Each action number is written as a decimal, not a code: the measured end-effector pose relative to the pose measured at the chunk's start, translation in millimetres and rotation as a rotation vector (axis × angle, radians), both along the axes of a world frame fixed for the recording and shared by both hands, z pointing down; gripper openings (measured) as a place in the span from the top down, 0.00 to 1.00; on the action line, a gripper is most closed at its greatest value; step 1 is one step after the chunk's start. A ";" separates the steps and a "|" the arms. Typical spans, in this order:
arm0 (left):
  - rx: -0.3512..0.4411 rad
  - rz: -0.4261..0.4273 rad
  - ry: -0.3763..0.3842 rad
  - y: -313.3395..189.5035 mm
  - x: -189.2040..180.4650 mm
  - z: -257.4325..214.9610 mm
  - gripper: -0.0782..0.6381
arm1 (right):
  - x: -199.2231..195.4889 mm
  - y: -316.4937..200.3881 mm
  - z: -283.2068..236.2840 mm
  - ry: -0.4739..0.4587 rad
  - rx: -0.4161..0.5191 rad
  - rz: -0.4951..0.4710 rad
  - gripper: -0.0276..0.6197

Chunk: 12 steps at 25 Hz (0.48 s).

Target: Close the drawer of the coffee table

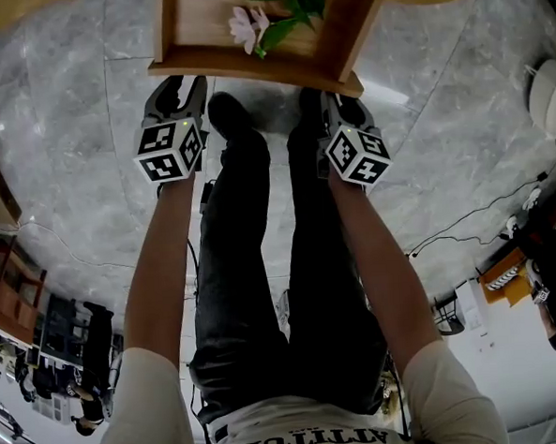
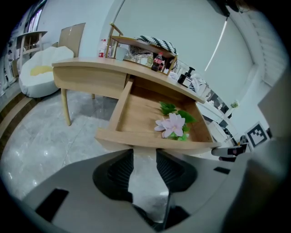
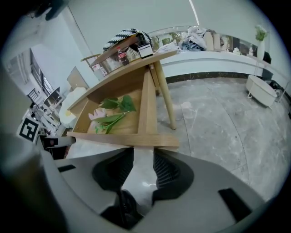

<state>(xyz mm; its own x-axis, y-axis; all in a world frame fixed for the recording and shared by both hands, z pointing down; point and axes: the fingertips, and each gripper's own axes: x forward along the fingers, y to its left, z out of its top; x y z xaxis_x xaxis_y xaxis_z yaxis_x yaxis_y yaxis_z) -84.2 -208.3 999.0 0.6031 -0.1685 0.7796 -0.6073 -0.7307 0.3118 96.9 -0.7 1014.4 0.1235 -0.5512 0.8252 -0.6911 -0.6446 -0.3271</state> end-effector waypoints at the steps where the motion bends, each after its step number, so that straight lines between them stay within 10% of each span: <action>1: 0.002 0.011 -0.005 -0.3 1.0 -0.2 0.66 | 0.9 -0.9 -0.8 0.003 -0.003 0.006 0.72; 12: 0.012 0.005 0.039 1.7 4.5 -15.1 0.67 | 8.1 -6.8 -25.2 0.063 0.018 0.000 0.72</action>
<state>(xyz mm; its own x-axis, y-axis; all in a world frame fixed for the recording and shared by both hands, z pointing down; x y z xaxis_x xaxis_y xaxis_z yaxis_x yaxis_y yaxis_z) -79.6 -206.7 983.9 0.6341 -0.1747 0.7533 -0.5910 -0.7377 0.3264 105.0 -7.4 989.2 0.1750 -0.5656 0.8059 -0.7103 -0.6393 -0.2945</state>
